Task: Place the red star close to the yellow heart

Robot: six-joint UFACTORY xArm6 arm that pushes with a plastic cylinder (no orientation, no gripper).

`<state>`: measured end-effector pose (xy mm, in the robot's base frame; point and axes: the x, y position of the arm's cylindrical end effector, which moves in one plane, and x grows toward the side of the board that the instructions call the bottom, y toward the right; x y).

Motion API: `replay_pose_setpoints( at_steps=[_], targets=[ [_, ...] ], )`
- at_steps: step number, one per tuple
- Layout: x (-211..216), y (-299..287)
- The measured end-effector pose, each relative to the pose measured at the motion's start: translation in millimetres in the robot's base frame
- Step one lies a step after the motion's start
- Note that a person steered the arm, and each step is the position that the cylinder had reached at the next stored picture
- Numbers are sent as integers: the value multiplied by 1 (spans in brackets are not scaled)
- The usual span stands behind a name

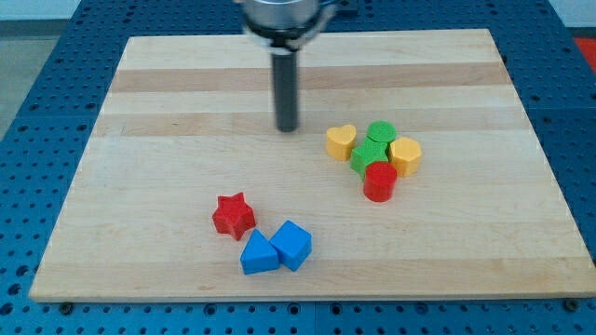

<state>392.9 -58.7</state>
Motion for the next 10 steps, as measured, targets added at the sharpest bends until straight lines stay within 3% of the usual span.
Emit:
replay_pose_setpoints(
  at_steps=[1,2,3,4,5,7,8,9,10],
  targets=[
    [23,-78],
    [85,-99],
    [151,-99],
    [190,-80],
    [196,-44],
    [150,-33],
    [147,-27],
    [172,-48],
    [169,-81]
  ],
)
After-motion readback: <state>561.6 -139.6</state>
